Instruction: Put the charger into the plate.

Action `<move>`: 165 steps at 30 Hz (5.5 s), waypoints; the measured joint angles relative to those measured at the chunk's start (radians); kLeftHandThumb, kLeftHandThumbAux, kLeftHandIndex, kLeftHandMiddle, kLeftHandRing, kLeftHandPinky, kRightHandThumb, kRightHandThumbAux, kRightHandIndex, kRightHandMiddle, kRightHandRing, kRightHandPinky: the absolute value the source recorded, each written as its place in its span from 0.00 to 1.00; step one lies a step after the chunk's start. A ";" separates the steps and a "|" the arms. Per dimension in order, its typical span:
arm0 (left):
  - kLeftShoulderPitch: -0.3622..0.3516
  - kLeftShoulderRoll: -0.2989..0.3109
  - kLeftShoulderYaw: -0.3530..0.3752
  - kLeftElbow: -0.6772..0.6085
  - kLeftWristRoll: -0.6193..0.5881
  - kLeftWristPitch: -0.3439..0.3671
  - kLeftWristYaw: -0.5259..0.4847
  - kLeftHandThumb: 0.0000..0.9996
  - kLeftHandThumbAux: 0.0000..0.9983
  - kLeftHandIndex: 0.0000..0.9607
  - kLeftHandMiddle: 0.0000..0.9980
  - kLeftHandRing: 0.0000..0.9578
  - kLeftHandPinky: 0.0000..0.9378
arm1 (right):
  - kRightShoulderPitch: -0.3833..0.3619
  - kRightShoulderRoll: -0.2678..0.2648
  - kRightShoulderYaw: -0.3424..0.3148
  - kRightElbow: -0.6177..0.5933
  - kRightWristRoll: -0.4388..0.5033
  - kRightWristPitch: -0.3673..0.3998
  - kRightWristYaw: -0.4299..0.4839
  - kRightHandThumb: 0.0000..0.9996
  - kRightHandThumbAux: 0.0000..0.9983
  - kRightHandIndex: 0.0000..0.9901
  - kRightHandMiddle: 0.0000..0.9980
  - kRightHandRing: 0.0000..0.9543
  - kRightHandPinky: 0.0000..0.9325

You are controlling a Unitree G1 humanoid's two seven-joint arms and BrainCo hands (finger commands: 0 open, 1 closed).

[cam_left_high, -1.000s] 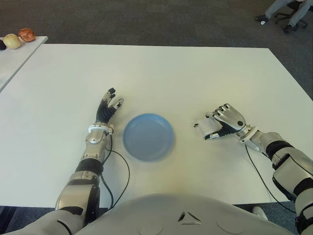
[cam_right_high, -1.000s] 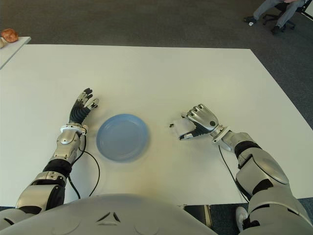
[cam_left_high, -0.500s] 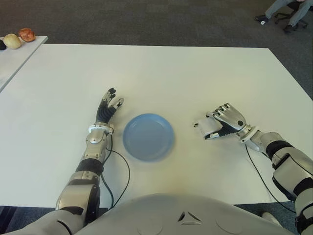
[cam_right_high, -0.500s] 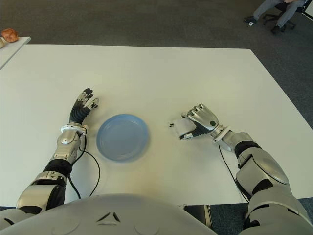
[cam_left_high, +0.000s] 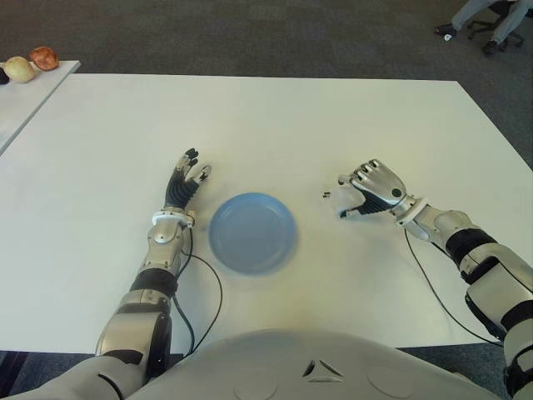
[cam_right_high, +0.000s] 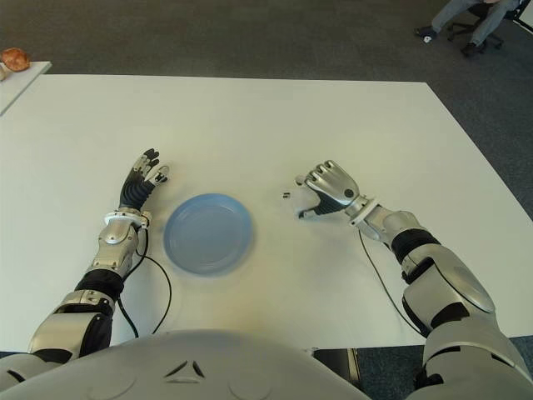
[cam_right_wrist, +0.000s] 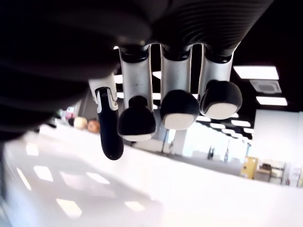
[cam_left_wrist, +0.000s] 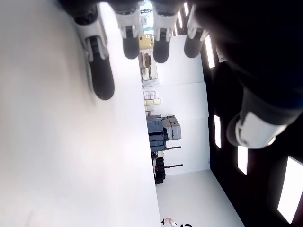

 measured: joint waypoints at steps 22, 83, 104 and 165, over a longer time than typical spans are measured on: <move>-0.034 -0.016 0.003 0.062 0.005 -0.002 0.015 0.00 0.60 0.04 0.09 0.08 0.09 | 0.104 0.080 -0.270 -0.637 0.229 0.137 0.705 0.73 0.71 0.44 0.88 0.92 0.94; -0.042 -0.027 0.011 0.071 0.006 -0.003 0.015 0.00 0.56 0.05 0.09 0.08 0.10 | 0.015 0.146 -0.302 -0.226 0.223 -0.024 0.873 0.22 0.21 0.00 0.00 0.00 0.00; -0.038 -0.019 0.000 0.073 0.008 -0.013 0.015 0.00 0.54 0.06 0.10 0.10 0.11 | 0.011 0.133 -0.287 -0.074 0.219 -0.045 0.790 0.24 0.14 0.00 0.00 0.00 0.00; -0.027 -0.012 0.000 0.062 0.006 -0.017 0.015 0.00 0.59 0.04 0.09 0.08 0.10 | -0.106 0.252 -0.262 0.267 0.249 0.110 0.572 0.31 0.20 0.00 0.00 0.00 0.00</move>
